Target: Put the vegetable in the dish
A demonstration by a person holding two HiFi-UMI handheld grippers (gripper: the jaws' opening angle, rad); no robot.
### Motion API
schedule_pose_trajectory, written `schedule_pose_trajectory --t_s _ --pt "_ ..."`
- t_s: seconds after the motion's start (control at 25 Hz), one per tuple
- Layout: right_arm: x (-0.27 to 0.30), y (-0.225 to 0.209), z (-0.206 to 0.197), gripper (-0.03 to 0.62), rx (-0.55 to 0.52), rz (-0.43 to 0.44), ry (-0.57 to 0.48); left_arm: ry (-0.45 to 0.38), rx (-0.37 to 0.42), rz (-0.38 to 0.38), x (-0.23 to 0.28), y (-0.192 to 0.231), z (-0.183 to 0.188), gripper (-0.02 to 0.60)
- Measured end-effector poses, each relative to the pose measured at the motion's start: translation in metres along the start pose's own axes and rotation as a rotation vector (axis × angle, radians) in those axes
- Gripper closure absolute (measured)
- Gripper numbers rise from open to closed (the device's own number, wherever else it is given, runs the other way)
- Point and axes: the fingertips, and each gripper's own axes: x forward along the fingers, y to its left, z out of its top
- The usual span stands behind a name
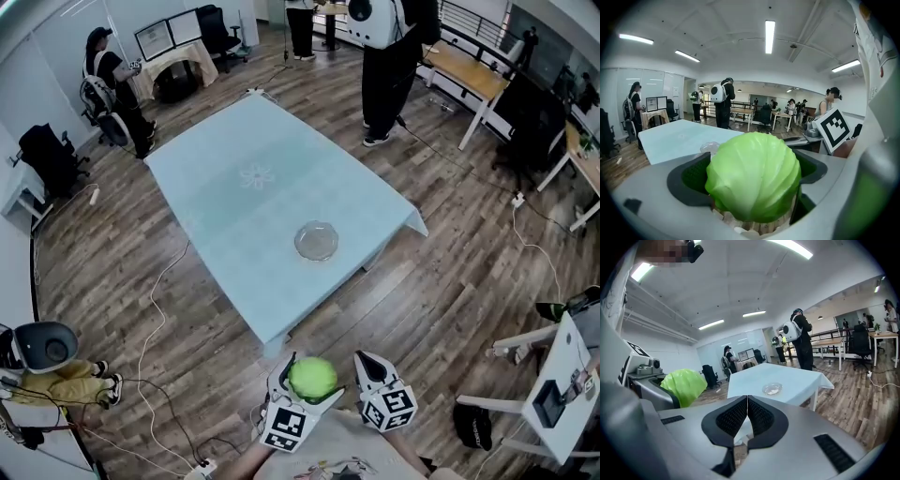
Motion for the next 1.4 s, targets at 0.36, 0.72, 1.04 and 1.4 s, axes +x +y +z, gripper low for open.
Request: schedule_pose_trajectory --t_s 0.36,0.72,1.04,1.4 --pt "0.071 0.008 0.029 0.571 0.023 -0.034 -0.015 -0.005 0.008 -0.003 0.002 0.079 0.004 0.038" --pt "0.118 0.008 0.037 0.571 0.003 0.011 0.015 -0.001 -0.048 0.018 0.034 0.124 0.011 0.038" --pt "0.163 -0.05 0.066 0.571 -0.044 0.074 0.032 0.014 -0.097 0.087 0.1 0.157 0.036 0.038" --pt "0.221 -0.118 0.109 0.571 -0.085 0.163 0.064 0.057 -0.132 0.153 0.185 0.184 0.063 0.038"
